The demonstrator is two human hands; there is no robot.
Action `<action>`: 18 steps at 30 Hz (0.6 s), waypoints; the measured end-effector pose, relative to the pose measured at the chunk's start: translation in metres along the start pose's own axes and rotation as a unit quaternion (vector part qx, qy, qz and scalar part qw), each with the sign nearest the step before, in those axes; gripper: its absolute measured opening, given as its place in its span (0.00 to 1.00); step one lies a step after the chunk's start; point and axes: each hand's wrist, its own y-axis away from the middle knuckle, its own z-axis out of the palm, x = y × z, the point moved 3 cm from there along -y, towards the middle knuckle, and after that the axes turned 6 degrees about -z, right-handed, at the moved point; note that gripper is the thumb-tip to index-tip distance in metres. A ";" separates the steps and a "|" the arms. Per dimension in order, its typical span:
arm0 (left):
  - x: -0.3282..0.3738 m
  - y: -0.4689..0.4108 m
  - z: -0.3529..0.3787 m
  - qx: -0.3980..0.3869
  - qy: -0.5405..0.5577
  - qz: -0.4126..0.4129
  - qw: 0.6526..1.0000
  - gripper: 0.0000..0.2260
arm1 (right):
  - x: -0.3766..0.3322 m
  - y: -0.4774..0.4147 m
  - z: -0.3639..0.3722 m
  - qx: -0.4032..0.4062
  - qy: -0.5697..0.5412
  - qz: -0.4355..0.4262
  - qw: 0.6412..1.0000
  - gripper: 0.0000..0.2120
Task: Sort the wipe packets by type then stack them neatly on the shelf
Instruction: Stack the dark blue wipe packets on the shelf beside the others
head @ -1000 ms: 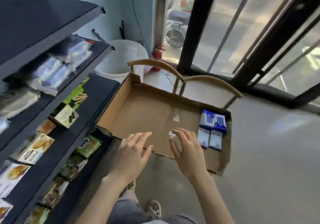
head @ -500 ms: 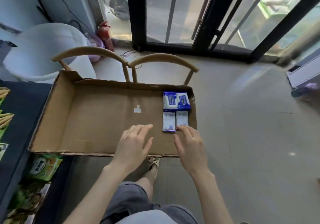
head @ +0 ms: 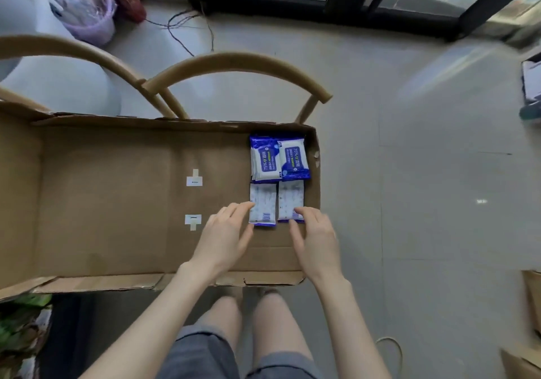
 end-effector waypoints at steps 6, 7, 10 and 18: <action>-0.027 -0.062 0.067 -0.041 0.051 -0.106 0.992 0.18 | 0.055 -0.054 0.045 -0.094 -0.039 0.053 0.993 0.14; -0.033 -0.072 0.081 -0.046 0.062 -0.129 0.989 0.18 | 0.066 -0.062 0.055 -0.105 -0.048 0.065 0.991 0.14; -0.049 -0.096 0.121 -0.047 0.108 -0.205 0.972 0.19 | 0.095 -0.086 0.083 -0.120 -0.080 0.114 0.983 0.15; -0.078 -0.136 0.195 0.029 0.155 -0.337 0.928 0.27 | 0.137 -0.120 0.148 -0.134 -0.071 0.167 0.974 0.25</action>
